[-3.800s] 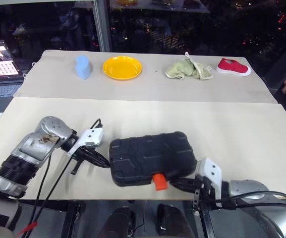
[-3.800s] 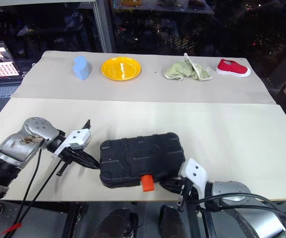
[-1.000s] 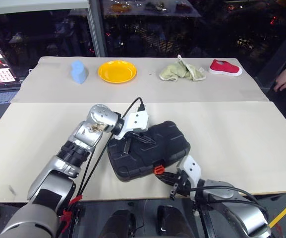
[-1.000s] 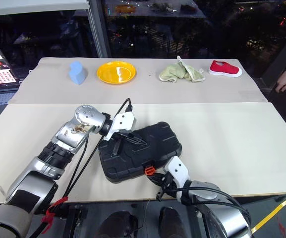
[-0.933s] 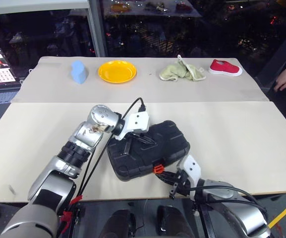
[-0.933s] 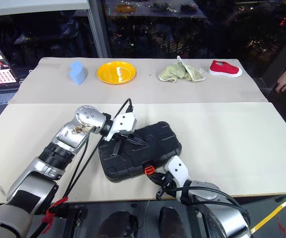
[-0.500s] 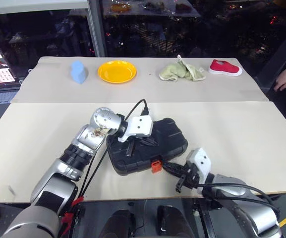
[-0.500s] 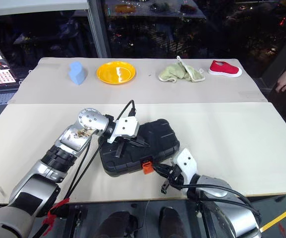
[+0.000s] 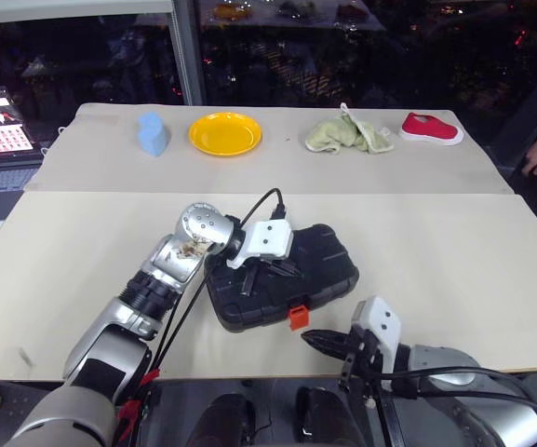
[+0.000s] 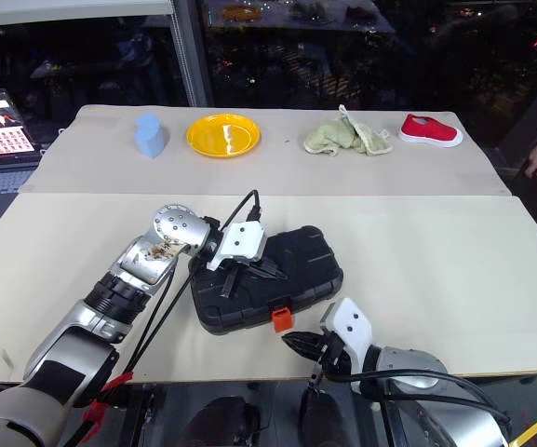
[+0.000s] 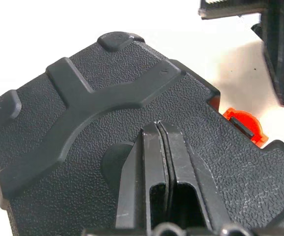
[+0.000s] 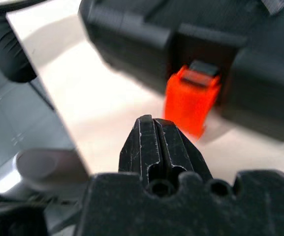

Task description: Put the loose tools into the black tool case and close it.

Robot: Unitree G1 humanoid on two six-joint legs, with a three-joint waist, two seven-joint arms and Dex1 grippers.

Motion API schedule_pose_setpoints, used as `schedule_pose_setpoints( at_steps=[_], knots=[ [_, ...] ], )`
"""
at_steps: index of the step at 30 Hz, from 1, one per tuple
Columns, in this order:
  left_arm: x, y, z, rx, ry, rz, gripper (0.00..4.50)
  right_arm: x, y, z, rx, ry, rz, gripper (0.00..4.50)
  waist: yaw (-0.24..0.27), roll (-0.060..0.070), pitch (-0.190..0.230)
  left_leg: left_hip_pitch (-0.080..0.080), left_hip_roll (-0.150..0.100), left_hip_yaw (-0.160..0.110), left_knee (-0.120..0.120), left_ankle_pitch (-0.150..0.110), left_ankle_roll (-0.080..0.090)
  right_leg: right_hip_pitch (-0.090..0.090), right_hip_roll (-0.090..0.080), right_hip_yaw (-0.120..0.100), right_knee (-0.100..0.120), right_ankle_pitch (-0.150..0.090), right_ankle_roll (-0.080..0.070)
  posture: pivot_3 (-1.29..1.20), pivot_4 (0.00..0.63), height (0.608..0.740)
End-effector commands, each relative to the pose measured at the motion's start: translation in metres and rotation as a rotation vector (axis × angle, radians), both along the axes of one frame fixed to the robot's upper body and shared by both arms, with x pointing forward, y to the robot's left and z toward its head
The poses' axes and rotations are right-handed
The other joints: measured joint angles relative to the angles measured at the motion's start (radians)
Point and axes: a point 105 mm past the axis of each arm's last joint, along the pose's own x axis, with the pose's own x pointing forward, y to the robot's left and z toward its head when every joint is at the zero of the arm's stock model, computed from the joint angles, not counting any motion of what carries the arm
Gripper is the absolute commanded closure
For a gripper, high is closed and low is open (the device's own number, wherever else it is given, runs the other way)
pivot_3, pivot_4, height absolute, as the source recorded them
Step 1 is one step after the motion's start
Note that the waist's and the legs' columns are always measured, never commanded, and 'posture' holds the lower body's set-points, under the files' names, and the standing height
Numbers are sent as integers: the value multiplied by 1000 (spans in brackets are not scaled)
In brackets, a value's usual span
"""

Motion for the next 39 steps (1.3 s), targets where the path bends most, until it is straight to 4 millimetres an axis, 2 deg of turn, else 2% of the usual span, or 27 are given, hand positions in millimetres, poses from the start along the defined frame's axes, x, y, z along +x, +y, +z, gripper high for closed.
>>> schedule_pose_setpoints(
  at_steps=[1, 6, 12, 15, 19, 23, 28, 31, 35, 39],
  knots=[
    [-1, 11, -32, 123, 69, 34, 4431, 5, 3, -4, -5, -8, -21, 4500, 0, 0, 0, 0, 0, 0, 0, 0, 0, 0, 0, 0, 0, 0, 0, 0, 150, 740],
    [0, 10, -29, 124, 65, 32, 4431, 19, 3, -23, -28, 4, -86, 4500, -1, 0, 0, 0, 0, 0, 0, 0, 0, 0, 0, 0, 0, 0, 0, 0, 150, 740],
    [2, 10, -25, 128, 60, 31, 4431, 37, -3, -30, -36, -28, -174, 4500, -1, 0, 0, 0, 0, 0, -1, 0, -1, 0, 0, 0, -1, 0, 0, 0, 150, 740],
    [2, 11, -25, 129, 61, 31, 4431, 42, -2, -26, -16, -52, -192, 4500, -3, 0, 0, 0, 0, 0, -1, 1, -2, 0, 0, 0, -1, 1, 0, 0, 150, 740],
    [1, 11, -27, 134, 61, 27, 4431, 43, 0, -11, 18, -142, -178, 4500, -4, 0, 0, 1, 0, 0, -1, 2, -3, 0, 0, 0, 0, 1, 1, 0, 150, 740],
    [0, 11, -28, 134, 64, 21, 4431, 48, -4, -5, 3, -216, -209, 4500, -4, 0, 0, 0, 0, 0, -4, 2, -2, -1, 0, 0, -1, 1, 0, 0, 150, 740],
    [-2, 9, -31, 133, 67, 12, 4431, 54, -6, 22, 76, -290, -240, 4500, -4, 0, 0, 0, 0, 0, -4, 3, -5, -1, 0, 0, -1, 1, 0, 0, 150, 740],
    [-3, 7, -33, 133, 66, 8, 4431, 46, -3, 32, 99, -278, -192, 4500, -5, 0, 0, 0, 0, 0, -4, 3, -5, -1, 0, 0, 0, 1, 0, 0, 150, 740],
    [-3, 6, -33, 126, 67, 7, 4431, 28, -5, 27, 48, -211, -136, 4500, -3, 0, 0, 0, 0, 0, -5, 4, -4, -2, 0, 0, -1, 1, 0, 0, 150, 740],
    [-5, 6, -35, 125, 72, 4, 4500, 13, -3, 20, 62, -117, -200, 3348, 5, 0, -1, 0, 0, -1, -9, 4, -4, -1, 0, 0, -4, 1, 0, 0, 150, 740]
  ],
)
